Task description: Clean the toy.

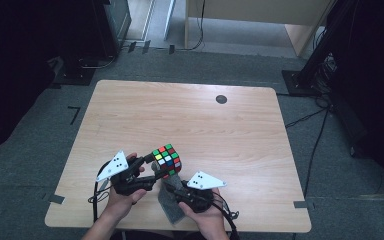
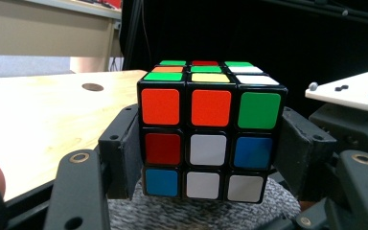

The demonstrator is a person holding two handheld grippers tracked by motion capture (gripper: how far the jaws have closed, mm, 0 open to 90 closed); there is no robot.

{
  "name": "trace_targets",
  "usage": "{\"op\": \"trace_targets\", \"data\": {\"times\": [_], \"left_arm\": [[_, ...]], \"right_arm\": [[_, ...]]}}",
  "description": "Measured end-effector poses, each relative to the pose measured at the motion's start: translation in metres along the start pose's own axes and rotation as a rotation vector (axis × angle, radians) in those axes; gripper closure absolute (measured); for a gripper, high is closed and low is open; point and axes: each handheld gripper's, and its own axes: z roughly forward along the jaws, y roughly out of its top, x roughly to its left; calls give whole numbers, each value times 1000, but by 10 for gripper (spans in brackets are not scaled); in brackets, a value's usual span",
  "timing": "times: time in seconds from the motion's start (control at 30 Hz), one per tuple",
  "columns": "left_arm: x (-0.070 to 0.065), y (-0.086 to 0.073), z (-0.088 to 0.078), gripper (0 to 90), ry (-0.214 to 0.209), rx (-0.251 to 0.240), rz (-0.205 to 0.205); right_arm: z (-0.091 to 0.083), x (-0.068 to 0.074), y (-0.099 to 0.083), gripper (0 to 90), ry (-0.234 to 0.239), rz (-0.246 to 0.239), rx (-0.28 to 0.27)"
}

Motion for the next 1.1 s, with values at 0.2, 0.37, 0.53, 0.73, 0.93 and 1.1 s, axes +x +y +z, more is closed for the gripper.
{"op": "trace_targets", "data": {"times": [0.2,0.37,0.53,0.73,0.93,1.1], "left_arm": [[-3,-3,2,343,15,16,37],[4,0,-4,344,31,-1,17],[1,-2,1,343,14,11,12],[-1,-2,1,344,31,16,28],[9,0,-6,343,73,5,20],[12,-1,-5,343,83,12,9]], "right_arm": [[4,11,0,727,29,-13,-8],[-15,-14,2,731,-89,83,-80],[-9,-5,0,728,-68,34,-42],[-3,3,1,728,-34,4,-18],[-38,-34,10,725,-226,36,-108],[-62,-64,13,718,-394,39,-141]]}}
